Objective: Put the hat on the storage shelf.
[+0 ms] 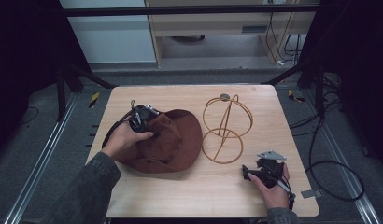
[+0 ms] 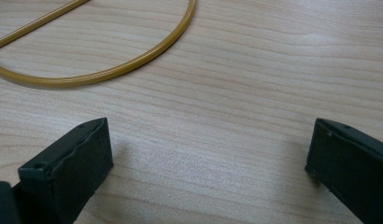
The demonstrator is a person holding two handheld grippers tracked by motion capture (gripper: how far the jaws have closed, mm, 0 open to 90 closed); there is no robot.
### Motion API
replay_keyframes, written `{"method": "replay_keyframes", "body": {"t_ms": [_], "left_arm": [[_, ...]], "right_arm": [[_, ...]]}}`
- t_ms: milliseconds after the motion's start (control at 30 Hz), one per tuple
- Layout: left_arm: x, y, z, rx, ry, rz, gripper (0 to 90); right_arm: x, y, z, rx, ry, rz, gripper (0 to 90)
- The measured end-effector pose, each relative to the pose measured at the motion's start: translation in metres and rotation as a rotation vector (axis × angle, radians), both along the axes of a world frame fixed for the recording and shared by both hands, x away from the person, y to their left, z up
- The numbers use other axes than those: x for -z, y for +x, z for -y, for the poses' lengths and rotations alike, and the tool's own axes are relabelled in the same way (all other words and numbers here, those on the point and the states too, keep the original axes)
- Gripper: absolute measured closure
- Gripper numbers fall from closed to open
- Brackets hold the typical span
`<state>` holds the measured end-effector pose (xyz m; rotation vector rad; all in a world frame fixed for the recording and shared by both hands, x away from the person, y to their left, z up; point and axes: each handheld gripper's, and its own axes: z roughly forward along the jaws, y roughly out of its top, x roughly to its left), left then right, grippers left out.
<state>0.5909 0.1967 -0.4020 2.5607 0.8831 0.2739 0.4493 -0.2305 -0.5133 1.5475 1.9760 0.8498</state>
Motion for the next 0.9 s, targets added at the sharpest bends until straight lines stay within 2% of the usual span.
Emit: {"method": "replay_keyframes", "body": {"t_ms": [167,333,500,733,900], "left_arm": [[-0.001,0.001,-0.002,-0.033,-0.013,-0.006,78.2],[-0.003,0.001,-0.004,-0.028,-0.033,-0.003,87.5],[-0.006,0.0,-0.007,-0.029,-0.051,0.011,88.4],[-0.019,-0.01,-0.013,-0.018,-0.07,0.075,88.5],[-0.027,-0.016,-0.022,-0.022,-0.099,0.103,88.5]], "right_arm": [[0.0,0.001,0.0,-0.003,-0.001,0.001,0.4],[0.0,0.001,0.0,-0.004,-0.002,0.001,0.4],[0.0,0.001,0.001,-0.01,-0.003,0.002,0.4],[0.0,0.001,0.0,-0.01,-0.002,0.001,0.4],[0.0,0.001,0.0,-0.009,-0.002,0.001,0.4]]}}
